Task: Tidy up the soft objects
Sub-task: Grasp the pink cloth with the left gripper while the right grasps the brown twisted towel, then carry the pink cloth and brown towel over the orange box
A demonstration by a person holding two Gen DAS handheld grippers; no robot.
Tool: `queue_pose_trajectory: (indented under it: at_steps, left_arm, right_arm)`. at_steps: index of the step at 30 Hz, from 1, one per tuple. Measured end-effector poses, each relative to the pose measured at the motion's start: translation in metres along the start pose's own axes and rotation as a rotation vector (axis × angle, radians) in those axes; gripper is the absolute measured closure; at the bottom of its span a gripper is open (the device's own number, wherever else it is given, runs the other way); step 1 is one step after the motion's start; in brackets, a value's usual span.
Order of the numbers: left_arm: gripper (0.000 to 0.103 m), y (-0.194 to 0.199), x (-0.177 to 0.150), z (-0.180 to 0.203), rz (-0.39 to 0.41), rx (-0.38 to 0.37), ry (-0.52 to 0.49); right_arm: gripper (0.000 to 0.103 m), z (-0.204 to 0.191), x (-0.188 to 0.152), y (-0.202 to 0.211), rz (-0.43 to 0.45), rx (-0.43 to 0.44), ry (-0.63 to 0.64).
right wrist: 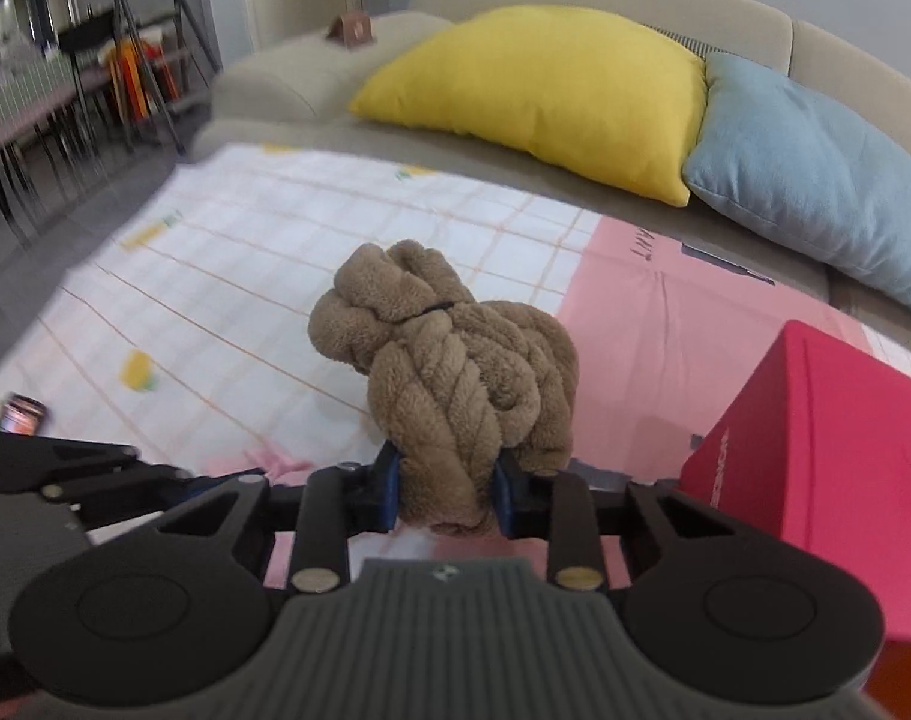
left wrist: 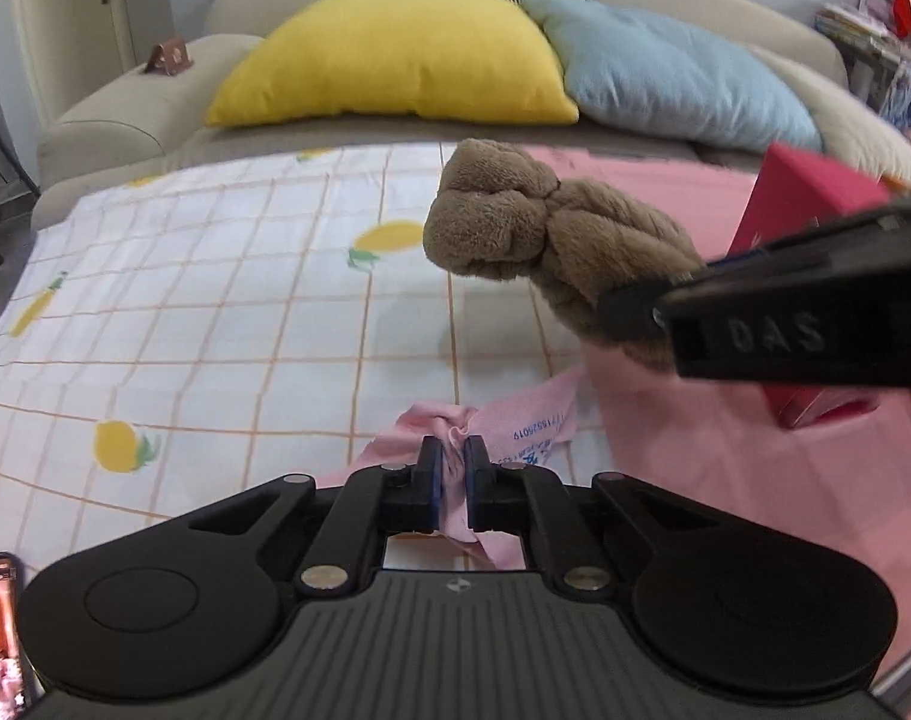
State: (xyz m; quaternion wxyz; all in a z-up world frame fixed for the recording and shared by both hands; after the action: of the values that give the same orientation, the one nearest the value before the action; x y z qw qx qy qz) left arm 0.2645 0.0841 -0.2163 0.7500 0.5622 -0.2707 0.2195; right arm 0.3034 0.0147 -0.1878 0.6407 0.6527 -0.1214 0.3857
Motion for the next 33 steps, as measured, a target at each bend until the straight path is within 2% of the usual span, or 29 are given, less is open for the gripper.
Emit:
queue_pose_trajectory:
  at_steps: [3,7,13,17,23,33]
  left_arm:
    - [0.095,0.025,0.008,0.003,0.035,0.001,0.036]
    - [0.095,0.058,0.012,0.017,0.08,-0.026,0.061]
    - [0.095,0.093,0.0,0.058,0.081,-0.063,0.007]
    - [0.095,0.108,-0.011,0.086,0.067,-0.103,-0.027]
    - [0.095,0.127,-0.011,0.134,0.089,-0.147,-0.122]
    - [0.095,0.124,0.011,0.243,0.103,-0.311,-0.316]
  right_arm:
    - [0.075,0.001,-0.001,0.025,-0.006,0.045,-0.069]
    - [0.075,0.008,-0.011,0.061,0.002,0.061,-0.145]
    - [0.074,0.035,-0.043,0.12,0.011,0.058,-0.258]
    - [0.074,0.062,-0.065,0.153,0.03,0.016,-0.288]
    - [0.073,0.116,-0.1,0.19,0.061,-0.078,-0.372]
    - [0.073,0.226,-0.155,0.234,0.097,-0.249,-0.559]
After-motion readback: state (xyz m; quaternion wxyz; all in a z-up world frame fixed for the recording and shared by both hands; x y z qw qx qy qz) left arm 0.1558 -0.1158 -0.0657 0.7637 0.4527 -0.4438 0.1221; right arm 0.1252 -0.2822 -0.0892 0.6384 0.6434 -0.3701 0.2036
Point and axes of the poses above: each gripper's, at about its wrist camera, not at the fingertips, and y roughly against the way its jaws point, z to its right, x to its top, the point moved 10 cm from there along -y, roughly the way its jaws point, and after that the axes turned 15 degrees about -x, right-handed, at the moved point
